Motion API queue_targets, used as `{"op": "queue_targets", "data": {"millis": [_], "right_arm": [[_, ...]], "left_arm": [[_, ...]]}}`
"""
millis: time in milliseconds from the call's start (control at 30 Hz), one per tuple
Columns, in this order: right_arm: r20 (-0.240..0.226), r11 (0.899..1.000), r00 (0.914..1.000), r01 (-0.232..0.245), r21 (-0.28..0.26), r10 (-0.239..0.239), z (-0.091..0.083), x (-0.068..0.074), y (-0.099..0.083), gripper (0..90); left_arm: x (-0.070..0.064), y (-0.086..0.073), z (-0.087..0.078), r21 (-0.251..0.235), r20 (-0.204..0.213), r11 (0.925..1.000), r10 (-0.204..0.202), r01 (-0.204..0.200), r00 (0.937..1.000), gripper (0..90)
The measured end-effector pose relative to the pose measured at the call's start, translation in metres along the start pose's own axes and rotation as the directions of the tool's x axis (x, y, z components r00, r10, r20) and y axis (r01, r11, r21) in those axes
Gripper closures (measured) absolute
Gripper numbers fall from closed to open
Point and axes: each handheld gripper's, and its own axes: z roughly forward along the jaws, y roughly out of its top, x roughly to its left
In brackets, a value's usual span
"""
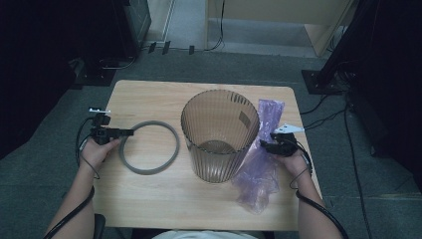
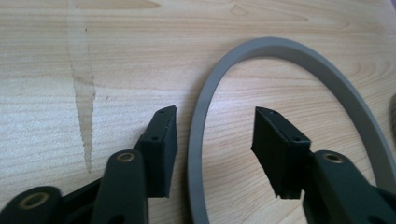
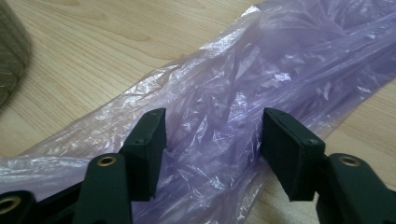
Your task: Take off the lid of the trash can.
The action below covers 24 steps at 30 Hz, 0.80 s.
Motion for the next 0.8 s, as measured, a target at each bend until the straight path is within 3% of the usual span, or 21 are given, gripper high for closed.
{"op": "queue_targets", "data": {"millis": [233, 500, 667, 800], "right_arm": [[0.004, 1.0, 1.0, -0.004, -0.004, 0.004, -0.0005, 0.0013, -0.0002, 47.8], [-0.002, 1.0, 1.0, -0.004, -0.013, 0.004, 0.0001, 0.0035, 0.0005, 63.7], [-0.028, 1.0, 0.9995, 0.01, -0.013, -0.011, 0.0, 0.0054, 0.0005, 78.3], [-0.037, 1.0, 0.9993, -0.009, -0.017, 0.009, 0.0007, 0.0051, 0.0009, 79.3]], "left_arm": [[-0.0008, -0.0012, -0.0019, -0.017, 0.014, 0.9998, -0.007, 0.007, 0.9999, 44.7], [-0.0074, -0.0008, -0.0031, -0.006, 0.015, 0.9998, 0.02, -0.02, 0.9997, 43.6], [-0.0074, 0.0013, -0.0045, -0.016, 0.019, 0.9998, 0.012, -0.011, 0.9998, 43.5], [-0.0081, 0.0023, -0.0065, -0.023, 0.025, 0.9997, 0.012, -0.012, 0.9996, 42.9]]}}
